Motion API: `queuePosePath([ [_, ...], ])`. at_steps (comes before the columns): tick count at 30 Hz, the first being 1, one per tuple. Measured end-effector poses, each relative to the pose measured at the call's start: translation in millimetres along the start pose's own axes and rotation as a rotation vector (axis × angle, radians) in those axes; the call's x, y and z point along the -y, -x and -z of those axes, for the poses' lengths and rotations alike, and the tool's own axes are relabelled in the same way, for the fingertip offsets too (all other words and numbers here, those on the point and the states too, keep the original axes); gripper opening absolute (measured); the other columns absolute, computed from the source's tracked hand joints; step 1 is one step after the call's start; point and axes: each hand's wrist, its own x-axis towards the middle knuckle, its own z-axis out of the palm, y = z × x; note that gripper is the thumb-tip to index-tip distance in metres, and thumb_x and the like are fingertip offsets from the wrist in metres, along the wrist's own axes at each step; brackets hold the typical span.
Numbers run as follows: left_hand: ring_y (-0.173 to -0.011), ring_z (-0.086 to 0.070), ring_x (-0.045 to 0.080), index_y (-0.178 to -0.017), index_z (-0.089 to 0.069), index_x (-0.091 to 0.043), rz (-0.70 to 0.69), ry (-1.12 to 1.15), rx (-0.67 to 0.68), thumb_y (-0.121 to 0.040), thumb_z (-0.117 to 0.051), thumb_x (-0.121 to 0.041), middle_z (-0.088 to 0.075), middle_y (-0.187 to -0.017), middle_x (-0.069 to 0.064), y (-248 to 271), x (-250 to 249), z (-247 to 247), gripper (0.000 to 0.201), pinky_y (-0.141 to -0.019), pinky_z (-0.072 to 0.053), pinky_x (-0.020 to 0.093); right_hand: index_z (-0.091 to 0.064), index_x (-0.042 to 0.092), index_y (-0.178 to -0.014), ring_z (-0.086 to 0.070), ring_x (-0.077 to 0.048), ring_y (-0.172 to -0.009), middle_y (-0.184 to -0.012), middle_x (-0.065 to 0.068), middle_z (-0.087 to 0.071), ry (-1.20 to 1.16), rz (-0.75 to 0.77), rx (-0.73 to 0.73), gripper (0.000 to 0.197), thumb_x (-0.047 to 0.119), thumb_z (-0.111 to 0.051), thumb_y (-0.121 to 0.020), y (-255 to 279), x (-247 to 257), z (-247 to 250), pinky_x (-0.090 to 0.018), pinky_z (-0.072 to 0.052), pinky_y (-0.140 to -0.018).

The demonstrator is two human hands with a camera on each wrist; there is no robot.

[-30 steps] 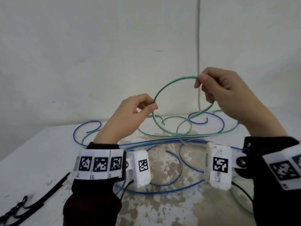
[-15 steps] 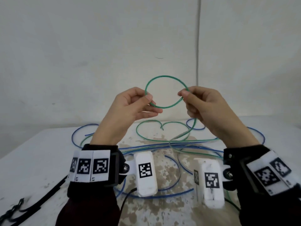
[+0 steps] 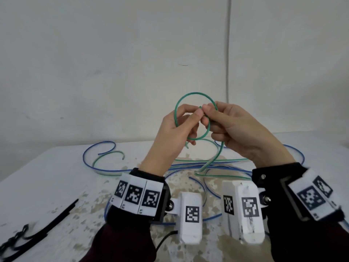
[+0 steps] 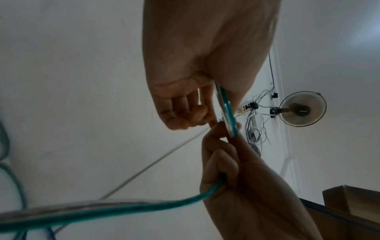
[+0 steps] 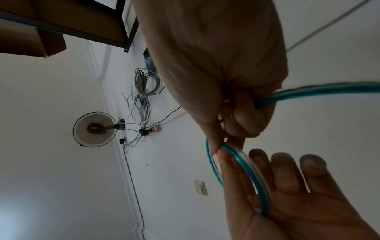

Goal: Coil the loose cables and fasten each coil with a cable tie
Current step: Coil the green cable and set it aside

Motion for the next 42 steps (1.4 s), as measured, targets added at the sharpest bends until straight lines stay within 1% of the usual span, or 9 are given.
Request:
queuePosePath([
  [6,-0.052,-0.04,0.01,-0.084,-0.063,-0.01,-0.001,0.036,-0.016,-0.094,-0.054,-0.011,-0.059,-0.064,-0.006,-1,0,5,0.013,-0.051,-0.041,0.023,-0.059,0.008,-0.082,-0.023,-0.004,-0.042,-0.06,0.004,-0.05,0.001,-0.023,0.021,0.018,0.025,-0.056,-0.088,0,-2,-1,-0.013,-0.023,-0.037],
  [11,-0.051,-0.039,0.016,-0.068,-0.059,-0.012,0.103,0.057,-0.066,-0.089,-0.057,-0.006,-0.048,-0.053,0.0,-4,0,10,0.022,-0.051,-0.035,0.024,-0.054,0.017,-0.079,-0.017,-0.009,-0.043,-0.069,-0.002,-0.058,0.067,-0.132,0.018,0.043,0.059,-0.047,-0.084,1,2,-3,-0.017,-0.017,-0.037],
  [16,-0.04,-0.039,0.014,-0.071,-0.056,-0.007,0.095,-0.013,-0.096,-0.089,-0.056,-0.005,-0.046,-0.049,0.0,-4,0,18,0.018,-0.055,-0.041,0.03,-0.063,0.009,-0.075,-0.033,-0.009,-0.044,-0.058,-0.002,-0.049,0.384,0.018,-0.035,0.037,0.028,-0.043,-0.1,4,2,-1,-0.017,-0.033,-0.045],
  [23,-0.039,-0.056,0.018,-0.079,-0.056,-0.006,0.094,-0.086,-0.013,-0.092,-0.055,-0.006,-0.059,-0.056,0.001,-2,-6,27,0.013,-0.052,-0.046,0.025,-0.061,0.016,-0.077,-0.021,-0.008,-0.042,-0.049,0.008,-0.027,0.413,-0.024,-0.015,0.034,0.033,-0.042,-0.1,3,-3,-6,-0.019,-0.021,-0.041],
  [26,-0.042,-0.058,0.019,-0.079,-0.052,-0.005,0.035,-0.042,-0.081,-0.092,-0.054,-0.004,-0.065,-0.062,0.005,-2,-7,25,0.013,-0.051,-0.047,0.022,-0.06,0.017,-0.075,-0.023,-0.007,-0.042,-0.049,0.007,-0.035,0.393,-0.084,0.044,0.038,0.034,-0.039,-0.101,4,-4,-12,-0.018,-0.023,-0.042],
  [29,-0.048,-0.06,0.018,-0.08,-0.05,-0.007,-0.036,0.025,-0.161,-0.092,-0.054,-0.003,-0.062,-0.066,0.008,-3,-8,20,0.014,-0.057,-0.051,0.025,-0.061,0.017,-0.079,-0.035,-0.006,-0.048,-0.061,0.005,-0.05,0.387,-0.061,0.027,0.035,0.033,-0.039,-0.101,4,-4,-16,-0.017,-0.03,-0.045],
  [33,-0.068,-0.053,0.007,-0.079,-0.056,-0.013,-0.183,-0.062,-0.237,-0.091,-0.06,-0.01,-0.055,-0.072,-0.006,-6,-1,21,0.013,-0.07,-0.044,0.017,-0.066,0.016,-0.085,-0.043,-0.008,-0.059,-0.073,0.004,-0.055,0.227,-0.015,-0.036,0.029,0.03,-0.046,-0.099,-1,-7,-14,-0.016,-0.032,-0.044],
  [37,-0.074,-0.051,0.004,-0.078,-0.058,-0.016,-0.24,-0.043,-0.3,-0.09,-0.061,-0.011,-0.056,-0.076,-0.006,-7,3,19,0.013,-0.072,-0.04,0.012,-0.071,0.015,-0.082,-0.044,-0.009,-0.06,-0.075,0.002,-0.057,0.157,-0.021,-0.035,0.039,0.033,-0.042,-0.1,-4,-12,-19,-0.017,-0.032,-0.044],
  [42,-0.073,-0.051,0.004,-0.083,-0.058,-0.01,-0.201,-0.036,-0.307,-0.093,-0.057,-0.01,-0.056,-0.076,-0.003,-8,6,15,0.01,-0.069,-0.041,0.01,-0.054,0.016,-0.072,-0.06,-0.009,-0.069,-0.072,0.002,-0.065,0.034,-0.04,-0.027,0.039,0.031,-0.036,-0.102,-6,-17,-29,-0.023,-0.043,-0.066],
])
